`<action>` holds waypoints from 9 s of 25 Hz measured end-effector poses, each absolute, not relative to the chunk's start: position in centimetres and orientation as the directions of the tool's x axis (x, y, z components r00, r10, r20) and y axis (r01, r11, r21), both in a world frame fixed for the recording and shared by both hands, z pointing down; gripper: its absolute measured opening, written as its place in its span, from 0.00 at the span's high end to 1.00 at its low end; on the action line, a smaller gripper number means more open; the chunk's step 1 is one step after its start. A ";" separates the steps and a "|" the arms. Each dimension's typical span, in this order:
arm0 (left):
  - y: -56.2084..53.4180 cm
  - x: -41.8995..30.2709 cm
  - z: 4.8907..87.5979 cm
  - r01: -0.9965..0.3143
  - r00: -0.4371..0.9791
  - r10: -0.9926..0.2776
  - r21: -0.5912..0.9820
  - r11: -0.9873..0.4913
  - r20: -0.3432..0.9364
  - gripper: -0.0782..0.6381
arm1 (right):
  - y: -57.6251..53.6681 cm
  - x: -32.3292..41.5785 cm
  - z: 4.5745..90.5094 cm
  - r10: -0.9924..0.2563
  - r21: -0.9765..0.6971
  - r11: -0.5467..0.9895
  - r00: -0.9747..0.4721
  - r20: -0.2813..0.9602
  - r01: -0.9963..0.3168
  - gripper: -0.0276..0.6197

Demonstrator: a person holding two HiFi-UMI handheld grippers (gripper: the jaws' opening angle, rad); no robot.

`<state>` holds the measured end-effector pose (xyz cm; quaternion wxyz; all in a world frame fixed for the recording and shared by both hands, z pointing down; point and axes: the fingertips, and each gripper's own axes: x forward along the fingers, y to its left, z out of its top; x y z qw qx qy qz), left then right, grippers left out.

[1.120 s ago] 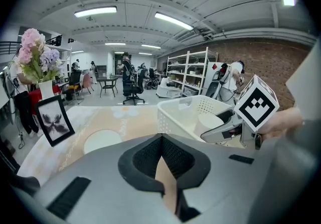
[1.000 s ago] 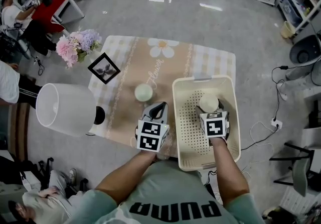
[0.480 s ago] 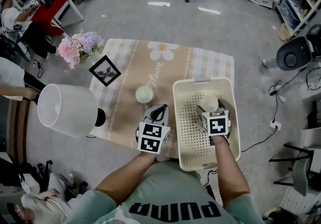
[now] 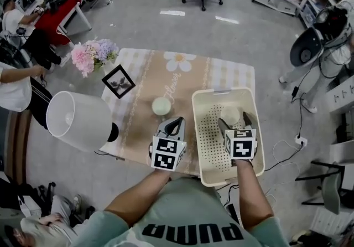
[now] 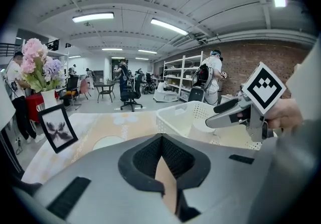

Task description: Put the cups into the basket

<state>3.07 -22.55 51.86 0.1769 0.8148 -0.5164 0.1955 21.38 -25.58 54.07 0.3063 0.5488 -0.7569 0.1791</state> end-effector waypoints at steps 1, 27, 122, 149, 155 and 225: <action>-22.3 2.9 51.7 -0.911 0.390 -0.775 0.086 -0.403 0.498 0.88 | -25.2 21.1 53.4 -0.731 0.064 0.332 -0.213 0.648 -0.941 0.34; -14.7 -9.8 48.4 -0.977 0.211 -0.880 0.098 -0.188 0.425 0.88 | -17.2 1.6 47.3 -0.637 0.028 0.671 -0.556 0.534 -0.741 0.73; -22.8 -16.0 55.8 -0.991 0.124 -0.791 0.111 -0.071 0.599 0.88 | -28.9 -7.7 61.2 -0.429 0.022 0.757 -0.472 0.770 -0.653 0.36; -21.5 -15.7 54.5 -0.989 0.134 -0.812 0.133 -0.069 0.568 0.88 | -27.8 -7.7 56.7 -0.490 0.029 0.750 -0.526 0.695 -0.661 0.35; -20.7 -15.5 53.4 -0.986 0.151 -0.822 0.143 -0.086 0.549 0.88 | -25.7 -7.3 53.6 -0.513 0.026 0.739 -0.537 0.670 -0.673 0.35; -18.8 3.7 55.3 -0.875 0.466 -0.673 0.185 -0.447 0.574 0.88 | -17.2 14.9 58.6 -0.535 -0.016 0.520 -0.340 0.773 -0.854 0.35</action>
